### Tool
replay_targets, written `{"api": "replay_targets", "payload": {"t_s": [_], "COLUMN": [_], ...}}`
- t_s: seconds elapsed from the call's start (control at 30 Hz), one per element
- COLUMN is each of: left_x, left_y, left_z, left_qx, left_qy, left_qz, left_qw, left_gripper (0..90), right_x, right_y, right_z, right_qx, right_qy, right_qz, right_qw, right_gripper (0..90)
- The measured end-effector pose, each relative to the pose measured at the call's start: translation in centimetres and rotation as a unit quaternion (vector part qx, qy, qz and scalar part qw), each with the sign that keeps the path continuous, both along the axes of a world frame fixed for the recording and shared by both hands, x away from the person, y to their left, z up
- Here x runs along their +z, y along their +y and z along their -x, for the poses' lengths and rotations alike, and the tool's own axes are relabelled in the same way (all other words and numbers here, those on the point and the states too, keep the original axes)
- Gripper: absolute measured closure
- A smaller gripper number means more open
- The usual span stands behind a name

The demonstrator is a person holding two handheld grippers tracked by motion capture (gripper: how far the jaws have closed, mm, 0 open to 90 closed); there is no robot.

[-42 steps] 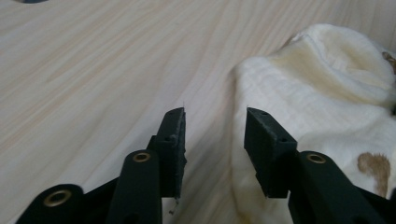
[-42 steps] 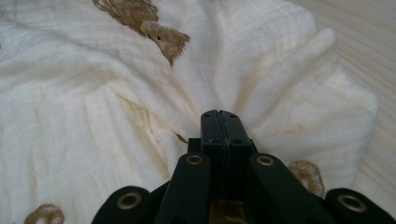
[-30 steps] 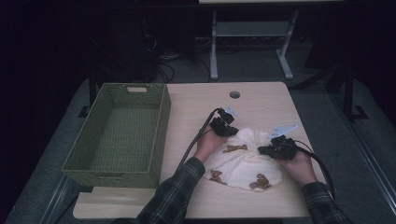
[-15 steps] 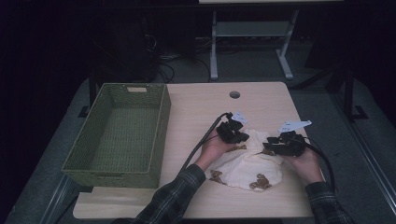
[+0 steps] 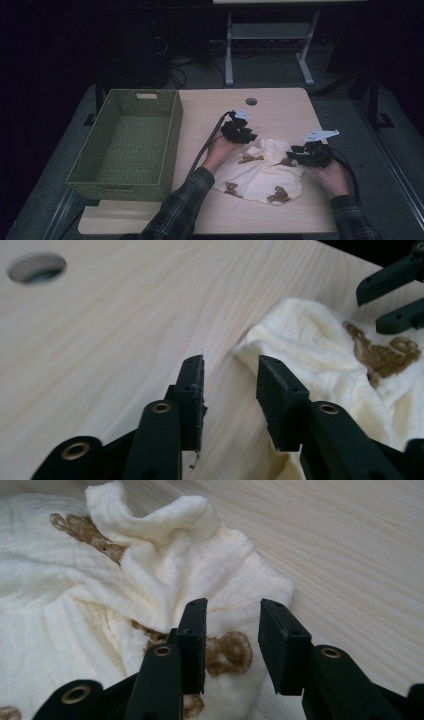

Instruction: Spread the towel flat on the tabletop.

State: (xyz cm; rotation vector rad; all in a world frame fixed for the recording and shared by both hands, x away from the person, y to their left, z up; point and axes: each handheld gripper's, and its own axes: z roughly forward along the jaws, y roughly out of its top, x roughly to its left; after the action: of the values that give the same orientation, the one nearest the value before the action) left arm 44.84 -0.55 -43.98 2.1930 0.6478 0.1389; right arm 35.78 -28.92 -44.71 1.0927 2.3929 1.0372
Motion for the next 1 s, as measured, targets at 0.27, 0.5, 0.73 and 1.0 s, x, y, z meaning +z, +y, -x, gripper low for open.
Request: {"api": "replay_targets", "payload": {"t_s": [0.27, 0.5, 0.73, 1.0], "left_x": [-2.2, -2.8, -2.2, -2.5], "left_y": [-1.9, -2.1, -0.6, 0.3], "left_z": [1.8, 3.2, 3.9, 4.9], "left_qx": [-0.047, -0.060, -0.066, -0.071], "left_qy": [0.028, 0.032, 0.043, 0.038], "left_qz": [-0.017, -0.022, -0.016, -0.024], "left_qw": [0.9984, 0.9974, 0.9968, 0.9965], "left_gripper": [53.1, 52.7, 51.4, 53.2], "right_x": [-0.1, -0.1, -0.1, -0.1], "right_y": [0.1, 0.0, 0.1, 0.3], "right_z": [0.0, 0.1, 0.2, 0.2], "right_qx": [-0.001, -0.002, -0.001, -0.002], "right_qy": [0.001, -0.003, -0.003, -0.002], "right_qz": [0.005, 0.005, 0.010, 0.010], "right_qw": [1.0000, 1.0000, 0.9999, 0.9999], "right_gripper": [63.7, 64.1, 64.2, 64.2]}}
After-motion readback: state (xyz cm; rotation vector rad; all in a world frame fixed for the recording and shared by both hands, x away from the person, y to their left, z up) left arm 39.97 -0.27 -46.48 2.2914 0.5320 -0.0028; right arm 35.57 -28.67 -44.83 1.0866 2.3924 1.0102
